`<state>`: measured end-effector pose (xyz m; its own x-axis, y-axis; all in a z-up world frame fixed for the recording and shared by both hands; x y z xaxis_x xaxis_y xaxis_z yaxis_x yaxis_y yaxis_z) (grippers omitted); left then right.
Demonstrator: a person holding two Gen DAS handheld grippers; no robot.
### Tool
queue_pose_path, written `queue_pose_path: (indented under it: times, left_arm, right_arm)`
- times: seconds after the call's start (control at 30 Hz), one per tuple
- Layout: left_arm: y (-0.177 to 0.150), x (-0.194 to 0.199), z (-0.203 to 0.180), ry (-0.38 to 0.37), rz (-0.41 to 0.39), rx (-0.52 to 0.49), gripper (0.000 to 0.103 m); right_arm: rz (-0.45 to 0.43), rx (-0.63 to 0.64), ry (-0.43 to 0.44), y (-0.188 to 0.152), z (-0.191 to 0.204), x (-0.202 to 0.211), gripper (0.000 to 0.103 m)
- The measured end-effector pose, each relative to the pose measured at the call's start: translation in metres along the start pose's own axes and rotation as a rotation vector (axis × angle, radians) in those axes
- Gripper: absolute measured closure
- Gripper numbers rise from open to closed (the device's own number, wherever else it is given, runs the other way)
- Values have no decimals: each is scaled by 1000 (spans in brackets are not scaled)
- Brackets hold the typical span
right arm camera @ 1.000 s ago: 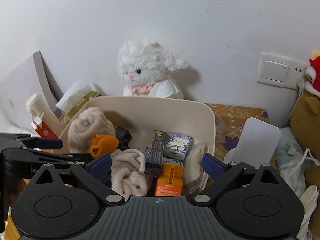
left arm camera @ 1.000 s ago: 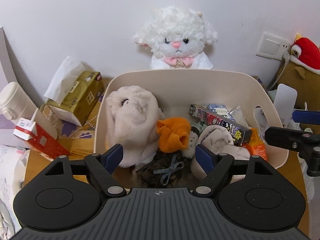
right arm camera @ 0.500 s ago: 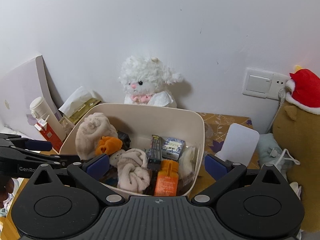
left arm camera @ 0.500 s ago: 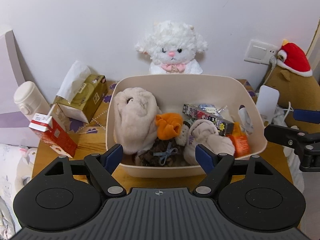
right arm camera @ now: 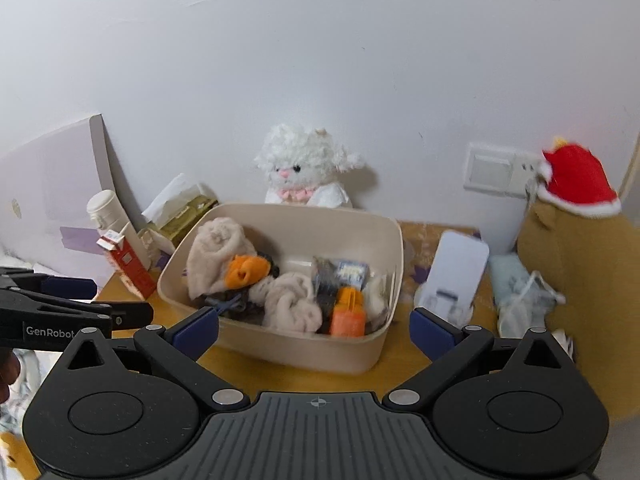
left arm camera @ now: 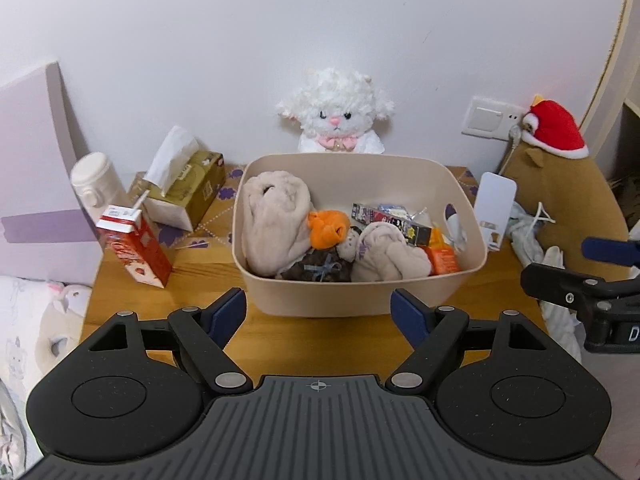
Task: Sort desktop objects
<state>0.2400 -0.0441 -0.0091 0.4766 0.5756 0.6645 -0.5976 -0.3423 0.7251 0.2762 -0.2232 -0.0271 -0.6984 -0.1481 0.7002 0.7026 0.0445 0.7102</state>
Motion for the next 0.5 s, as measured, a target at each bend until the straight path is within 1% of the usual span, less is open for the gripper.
queue_pose_path:
  times: [0.1, 0.27, 0.5]
  left_arm:
    - [-8, 20, 1, 21, -14, -19, 22]
    - [-21, 49, 3, 15, -21, -31, 22]
    - [-41, 91, 4, 34, -41, -47, 22]
  right_arm:
    - [-3, -41, -1, -7, 3, 18, 0]
    - [-8, -26, -28, -22, 13, 44, 0]
    - [-20, -18, -49, -32, 26, 79, 0]
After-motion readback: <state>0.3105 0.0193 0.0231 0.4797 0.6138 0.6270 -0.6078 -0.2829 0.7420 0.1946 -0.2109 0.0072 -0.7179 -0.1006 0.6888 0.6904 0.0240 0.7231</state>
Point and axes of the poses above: each gripper's, at about its wrist camera, not at the fingertips, and x roughly against the way its jaws point, z to its left, y to its top, the point moved 5 cm from there along -x, roughly the way its jaws point, and after that the axes turned 5 degrees about -y, right-handed, at the moved point
